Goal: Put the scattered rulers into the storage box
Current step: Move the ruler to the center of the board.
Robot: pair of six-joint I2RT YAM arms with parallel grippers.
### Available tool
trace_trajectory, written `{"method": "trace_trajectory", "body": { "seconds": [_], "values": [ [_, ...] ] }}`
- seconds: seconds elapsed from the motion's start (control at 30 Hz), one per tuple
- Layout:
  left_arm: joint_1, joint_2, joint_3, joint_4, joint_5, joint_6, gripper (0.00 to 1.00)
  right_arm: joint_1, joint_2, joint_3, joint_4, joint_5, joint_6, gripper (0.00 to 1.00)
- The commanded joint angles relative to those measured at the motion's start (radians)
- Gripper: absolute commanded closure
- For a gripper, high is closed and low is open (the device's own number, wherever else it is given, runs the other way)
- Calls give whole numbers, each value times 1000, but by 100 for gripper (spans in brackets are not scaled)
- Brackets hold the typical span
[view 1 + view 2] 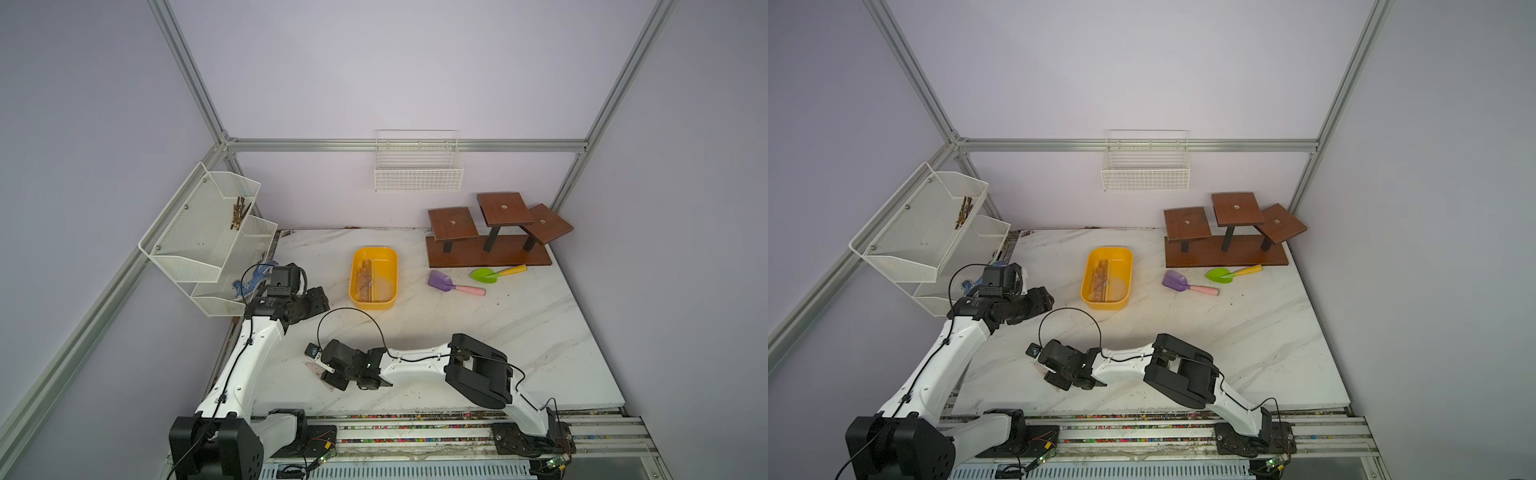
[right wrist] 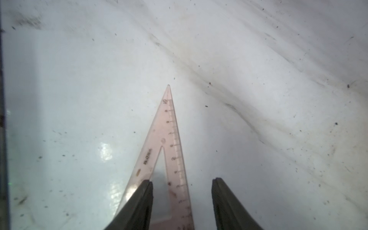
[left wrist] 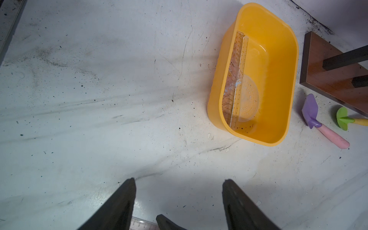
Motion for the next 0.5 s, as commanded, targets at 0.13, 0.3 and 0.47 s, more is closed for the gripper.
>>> {"method": "trace_trajectory", "body": {
  "seconds": [0.13,0.3,0.47],
  "values": [
    [36,3,-18,75,103,-2,28,8,55,35,-60,132,-58,49],
    [39,41,-11,81,161,12,28,7,13,-60,-64,199,-17,62],
    [35,82,-32,117,282,8,29,-23,-92,-231,-54,206,82,68]
  ]
}}
